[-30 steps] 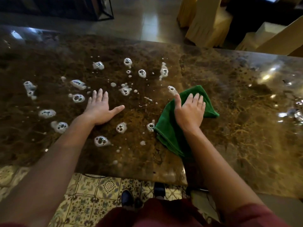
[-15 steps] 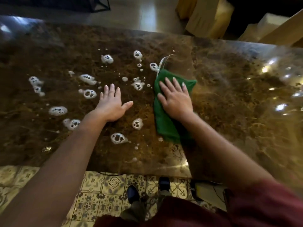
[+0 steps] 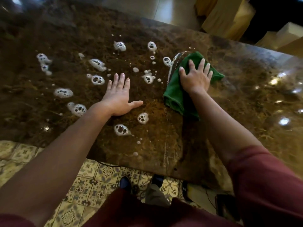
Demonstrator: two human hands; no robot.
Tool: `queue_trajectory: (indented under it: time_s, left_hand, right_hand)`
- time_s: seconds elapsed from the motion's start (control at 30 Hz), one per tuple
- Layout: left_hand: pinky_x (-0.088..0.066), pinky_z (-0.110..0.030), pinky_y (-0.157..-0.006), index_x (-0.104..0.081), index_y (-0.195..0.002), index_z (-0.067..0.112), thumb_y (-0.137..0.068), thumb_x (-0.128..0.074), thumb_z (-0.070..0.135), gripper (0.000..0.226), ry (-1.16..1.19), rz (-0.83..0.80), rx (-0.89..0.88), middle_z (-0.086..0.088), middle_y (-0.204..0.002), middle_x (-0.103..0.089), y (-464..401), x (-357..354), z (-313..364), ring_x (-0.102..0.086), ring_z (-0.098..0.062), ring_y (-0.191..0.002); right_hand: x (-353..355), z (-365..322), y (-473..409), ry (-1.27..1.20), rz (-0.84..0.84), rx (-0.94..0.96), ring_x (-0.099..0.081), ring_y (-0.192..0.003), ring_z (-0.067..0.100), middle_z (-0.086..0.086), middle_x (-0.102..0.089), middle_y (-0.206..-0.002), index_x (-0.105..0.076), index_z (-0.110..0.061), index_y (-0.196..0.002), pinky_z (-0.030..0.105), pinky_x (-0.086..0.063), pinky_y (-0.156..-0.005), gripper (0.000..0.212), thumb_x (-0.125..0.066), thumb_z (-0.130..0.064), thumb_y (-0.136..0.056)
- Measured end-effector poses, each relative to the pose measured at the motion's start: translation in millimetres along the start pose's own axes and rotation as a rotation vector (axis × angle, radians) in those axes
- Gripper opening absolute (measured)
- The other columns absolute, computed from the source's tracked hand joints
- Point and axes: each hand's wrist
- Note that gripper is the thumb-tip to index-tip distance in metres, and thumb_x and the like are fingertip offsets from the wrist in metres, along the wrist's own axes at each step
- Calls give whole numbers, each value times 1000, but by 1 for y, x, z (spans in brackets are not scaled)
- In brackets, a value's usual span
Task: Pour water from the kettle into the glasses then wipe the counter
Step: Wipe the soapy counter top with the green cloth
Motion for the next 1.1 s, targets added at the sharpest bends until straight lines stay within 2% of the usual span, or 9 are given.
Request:
queue_trajectory:
  time_s: [0.07,0.13,0.3,0.4,0.47,0.7,0.87,0.97,1.1]
  left_hand:
    - [11,-45,-124,11,-160,9,-92,-41,74,107,7,3,7,-13,-166,24,1,2,3,25,-28,-152]
    - [10,-45,-125,10,-160,9,-93,-42,71,105,14,-18,4,-13,-166,24,3,6,2,25,-28,-152]
    - [9,-45,-125,9,-160,10,-98,-38,66,96,6,-1,-32,-12,-166,23,1,2,-5,25,-27,-152]
    - [12,-44,-125,12,-160,11,-97,-30,70,96,-18,17,-33,-11,-166,25,-1,-6,-8,28,-25,-151]
    - [13,-43,-125,15,-159,13,-96,-25,72,95,-27,17,-51,-10,-165,28,1,-9,-10,30,-23,-150]
    - [16,-43,-124,18,-158,14,-94,-15,75,94,-35,49,-74,-9,-164,31,2,-14,-13,34,-21,-148]
    - [17,-44,-123,20,-157,12,-93,-9,75,93,-63,68,-75,-10,-163,32,2,-17,-12,37,-22,-147]
    - [18,-44,-123,21,-157,13,-95,-13,74,93,-46,28,-75,-9,-162,34,3,-12,-11,38,-22,-146]
    - [17,-45,-123,18,-158,13,-97,-15,73,92,-43,20,-64,-9,-163,33,4,-10,-10,36,-22,-147]
  right_hand:
    - [0,-23,-13,-10,-12,-27,-4,-160,42,19,-10,-173,-28,-31,-163,57,-2,-128,71,-26,-64,-100]
    - [-4,-36,-2,-4,-35,92,-4,-160,39,18,-10,-174,-28,-33,-163,56,-2,-128,68,-25,-61,-102]
    - [-22,-23,118,36,-17,370,-7,-162,28,7,-17,-174,-29,-37,-162,53,-5,-130,63,-25,-62,-104]
    - [-29,3,196,40,-21,391,-2,-162,26,3,-16,-174,-25,-41,-162,53,-2,-130,65,-23,-67,-103]
    - [-29,18,207,74,-37,337,-1,-162,30,4,-15,-174,-26,-43,-162,55,-2,-129,68,-23,-72,-100]
    - [-16,20,89,94,-13,122,-4,-161,34,8,-13,-175,-26,-39,-162,57,-3,-128,74,-25,-75,-97]
    - [-4,-26,-11,8,-17,124,-4,-162,32,5,-16,-174,-31,-35,-162,57,-5,-128,70,-28,-67,-99]
    - [-7,-57,-18,22,4,226,-6,-161,32,4,-23,-173,-38,-32,-159,57,-5,-128,65,-29,-60,-102]
    - [-21,-69,30,83,51,273,-11,-160,36,4,-30,-170,-41,-32,-158,60,-6,-127,59,-28,-56,-105]
Point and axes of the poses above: each hand's wrist, its own y-axis away from the middle knuckle, its own x-axis out of the back of the hand, z = x × y
